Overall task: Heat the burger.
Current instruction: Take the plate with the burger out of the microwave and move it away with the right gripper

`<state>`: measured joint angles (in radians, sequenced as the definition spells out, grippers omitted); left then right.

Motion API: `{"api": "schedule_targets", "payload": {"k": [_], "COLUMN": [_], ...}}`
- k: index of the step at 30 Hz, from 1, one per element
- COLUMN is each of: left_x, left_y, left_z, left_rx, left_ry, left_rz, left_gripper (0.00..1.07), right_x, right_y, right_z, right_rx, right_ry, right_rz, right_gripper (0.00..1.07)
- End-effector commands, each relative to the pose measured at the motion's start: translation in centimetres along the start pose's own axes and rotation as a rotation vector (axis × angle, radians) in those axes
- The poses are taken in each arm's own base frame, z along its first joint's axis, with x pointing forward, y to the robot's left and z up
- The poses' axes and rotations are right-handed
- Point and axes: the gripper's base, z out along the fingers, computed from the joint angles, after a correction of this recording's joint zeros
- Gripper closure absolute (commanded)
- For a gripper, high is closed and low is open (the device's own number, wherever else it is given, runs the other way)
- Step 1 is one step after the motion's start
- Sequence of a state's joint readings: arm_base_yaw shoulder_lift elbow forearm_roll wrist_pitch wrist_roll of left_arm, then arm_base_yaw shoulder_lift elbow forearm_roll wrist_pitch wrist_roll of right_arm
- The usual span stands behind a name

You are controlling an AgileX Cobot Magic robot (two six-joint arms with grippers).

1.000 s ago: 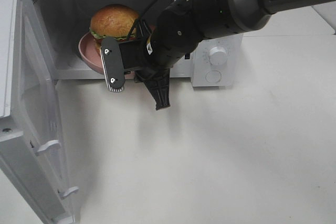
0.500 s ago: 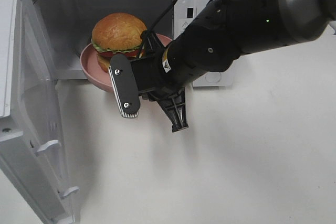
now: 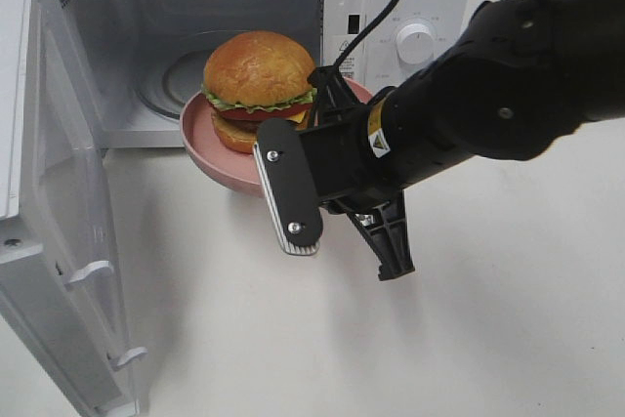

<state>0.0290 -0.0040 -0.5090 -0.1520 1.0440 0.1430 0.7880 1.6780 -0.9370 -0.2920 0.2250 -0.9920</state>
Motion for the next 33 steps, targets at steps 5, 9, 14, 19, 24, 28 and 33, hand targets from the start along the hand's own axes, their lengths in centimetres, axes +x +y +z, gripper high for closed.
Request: {"api": "schedule_targets", "payload": {"k": [5, 9, 14, 19, 24, 28, 33], "left_x": [0.1, 0.1, 0.1, 0.1, 0.1, 0.1, 0.1], "left_y": [-0.1, -0.1, -0.1, -0.1, -0.1, -0.1, -0.1], "left_z": [-0.2, -0.2, -0.2, -0.2, -0.2, -0.2, -0.2], "left_rx": [0.001, 0.001, 0.001, 0.001, 0.001, 0.001, 0.001], "left_ry": [-0.022, -0.022, -0.022, -0.022, -0.022, -0.022, -0.022], "left_rz": [-0.001, -0.001, -0.001, -0.001, -0.001, -0.001, -0.001], "left_gripper": [0.07, 0.07, 0.07, 0.07, 0.07, 0.07, 0.07], "right_x": [0.6, 1.4, 2.2, 3.1, 3.8, 4.2, 5.2], "right_y": [1.4, 3.3, 5.1, 6.9, 8.6, 9.4, 10.2], "right_z": [-3.9, -6.0, -7.8, -9.1, -10.2, -10.8, -12.2], "right_rx": [0.085, 0.102, 0.11, 0.093, 0.085, 0.08, 0.087], "right_ry": [-0.039, -0.044, -0.038, -0.015, -0.002, 0.012, 0.075], "right_rz": [0.004, 0.006, 0.005, 0.012, 0.048, 0.072, 0.123], "right_gripper": [1.07, 1.07, 1.07, 1.07, 1.07, 1.07, 1.07]}}
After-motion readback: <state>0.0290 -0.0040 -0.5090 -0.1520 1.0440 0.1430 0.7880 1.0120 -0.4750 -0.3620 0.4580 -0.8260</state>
